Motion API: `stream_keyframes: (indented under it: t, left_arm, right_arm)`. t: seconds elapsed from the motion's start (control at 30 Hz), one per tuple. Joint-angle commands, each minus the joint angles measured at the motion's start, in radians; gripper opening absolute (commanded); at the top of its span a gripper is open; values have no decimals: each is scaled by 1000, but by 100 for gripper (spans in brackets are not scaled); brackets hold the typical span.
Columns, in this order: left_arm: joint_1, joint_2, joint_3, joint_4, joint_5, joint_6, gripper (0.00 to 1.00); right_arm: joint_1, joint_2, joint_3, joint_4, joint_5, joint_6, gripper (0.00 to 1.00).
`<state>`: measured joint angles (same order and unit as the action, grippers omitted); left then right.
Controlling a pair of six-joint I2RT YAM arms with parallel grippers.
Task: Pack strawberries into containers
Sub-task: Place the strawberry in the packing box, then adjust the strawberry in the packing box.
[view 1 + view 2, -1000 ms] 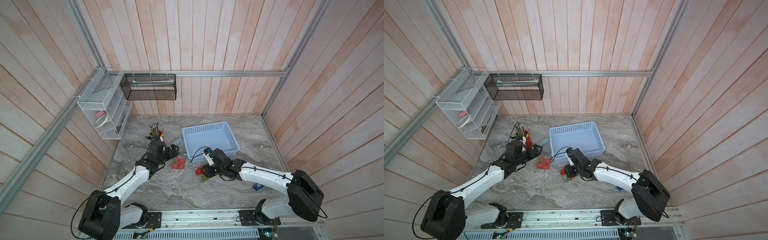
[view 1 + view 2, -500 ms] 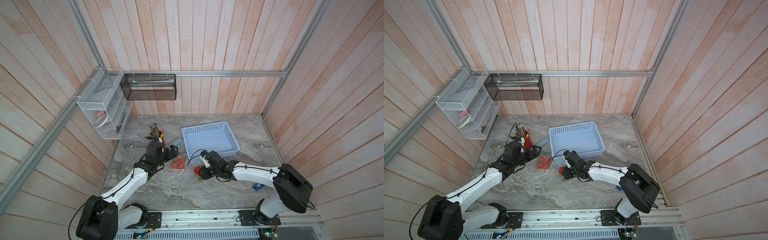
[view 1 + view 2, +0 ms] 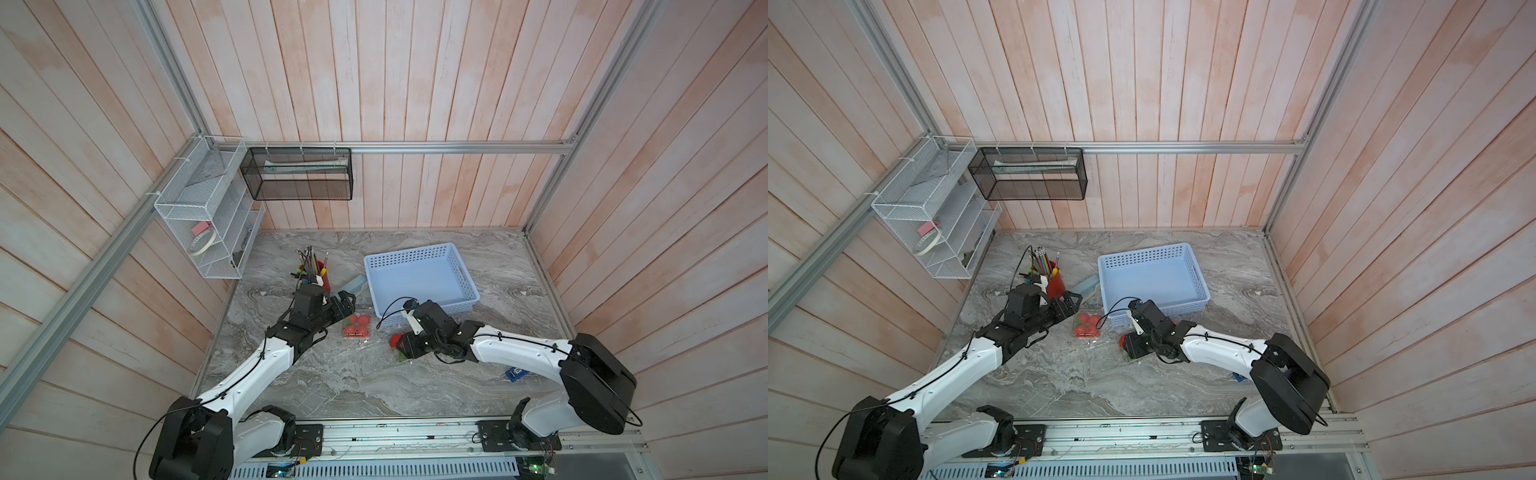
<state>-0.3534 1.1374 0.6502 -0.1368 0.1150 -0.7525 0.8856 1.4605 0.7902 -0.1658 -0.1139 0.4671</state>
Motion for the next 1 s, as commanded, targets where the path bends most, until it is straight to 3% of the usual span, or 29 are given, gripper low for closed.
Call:
stream_keyframes:
  t: [0.0,0.1,0.23,0.33,0.67,0.97]
  left_arm:
    - [4,-35,-23,-29,-23,-1,99]
    - [4,-54,-32,-47,-25,-1,99]
    - [4,-87,-51,-65,-36,1,99]
    - [4,-101,-57,-76,-45,1,99]
    - [4,-85,-45,-76,-45,8,100]
    - [2,-128,-63,-143,-14,14,99]
  right_arm:
    - [3,-40,22,-37,4,-7,57]
    - [3,-54,29,-37,25,-11,51]
    - [3,-37,34,-14,46,-17,28]
    - [2,-2,56,-16,54,-30,16]
    - [2,49,64,-13,0,-31,12]
    - [-54,-52,108,-99,48,-57,12]
